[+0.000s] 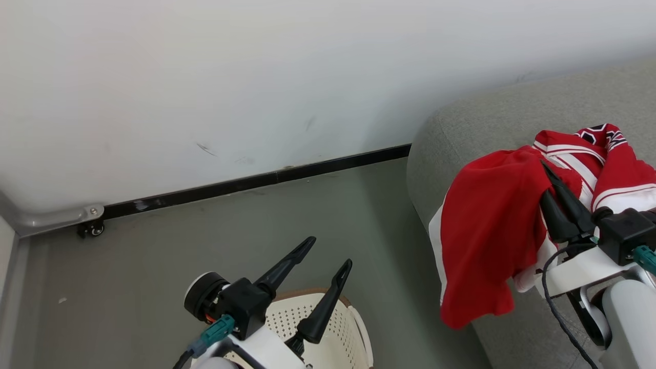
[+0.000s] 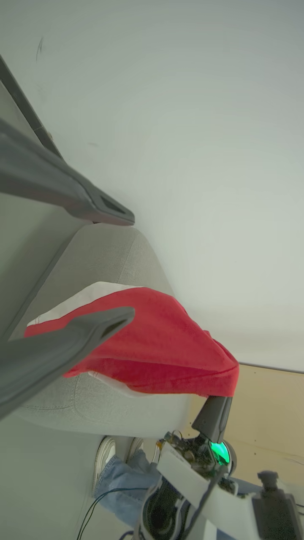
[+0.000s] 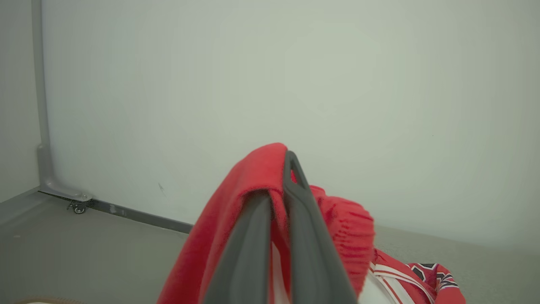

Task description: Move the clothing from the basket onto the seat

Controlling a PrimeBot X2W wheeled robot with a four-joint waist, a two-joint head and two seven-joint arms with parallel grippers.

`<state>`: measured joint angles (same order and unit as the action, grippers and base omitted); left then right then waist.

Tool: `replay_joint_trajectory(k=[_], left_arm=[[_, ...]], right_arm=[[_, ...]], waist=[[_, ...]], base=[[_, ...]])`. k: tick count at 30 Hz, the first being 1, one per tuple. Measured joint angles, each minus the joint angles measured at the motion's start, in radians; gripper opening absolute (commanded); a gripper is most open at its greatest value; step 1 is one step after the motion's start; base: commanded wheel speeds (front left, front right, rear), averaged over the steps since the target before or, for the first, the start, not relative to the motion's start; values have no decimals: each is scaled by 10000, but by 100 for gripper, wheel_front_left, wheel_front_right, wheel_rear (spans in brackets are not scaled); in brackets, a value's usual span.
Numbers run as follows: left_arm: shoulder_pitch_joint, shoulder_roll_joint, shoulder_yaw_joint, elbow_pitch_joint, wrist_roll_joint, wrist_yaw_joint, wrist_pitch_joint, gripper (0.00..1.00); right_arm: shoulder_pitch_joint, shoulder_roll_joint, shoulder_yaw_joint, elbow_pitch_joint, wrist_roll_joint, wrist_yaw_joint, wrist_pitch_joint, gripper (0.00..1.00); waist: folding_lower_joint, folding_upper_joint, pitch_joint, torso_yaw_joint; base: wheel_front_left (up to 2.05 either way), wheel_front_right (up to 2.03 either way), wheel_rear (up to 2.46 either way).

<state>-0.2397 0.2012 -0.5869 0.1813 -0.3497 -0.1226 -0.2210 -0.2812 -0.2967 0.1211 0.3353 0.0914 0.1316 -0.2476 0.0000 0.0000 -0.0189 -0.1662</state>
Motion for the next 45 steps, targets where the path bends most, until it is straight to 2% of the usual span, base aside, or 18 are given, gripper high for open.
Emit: replay_joint_trajectory(k=[16, 28, 39, 45], left_arm=[[12, -33, -815, -211, -176, -10, -40, 100], [12, -15, -1204, -240, -253, -12, -96, 100], [8, 13, -1304, -284, -253, -12, -121, 100], [-37, 67, -1271, -387, -253, -12, -127, 100]], right_arm=[[732, -153, -1074, -1043, -303, 0, 293, 0], [1171, -27, -1346, -1685, -301, 0, 548, 0], [1091, -63, -1369, -1749, -98, 0, 823, 0], [275, -336, -1415, -1388, 263, 0, 1162, 0]], waist=[[0, 0, 106, -718], [0, 0, 292, -1264], [0, 0, 633, -1490], [0, 0, 893, -1426]], base=[[0, 0, 0], [0, 0, 0], [0, 0, 0], [0, 0, 0]])
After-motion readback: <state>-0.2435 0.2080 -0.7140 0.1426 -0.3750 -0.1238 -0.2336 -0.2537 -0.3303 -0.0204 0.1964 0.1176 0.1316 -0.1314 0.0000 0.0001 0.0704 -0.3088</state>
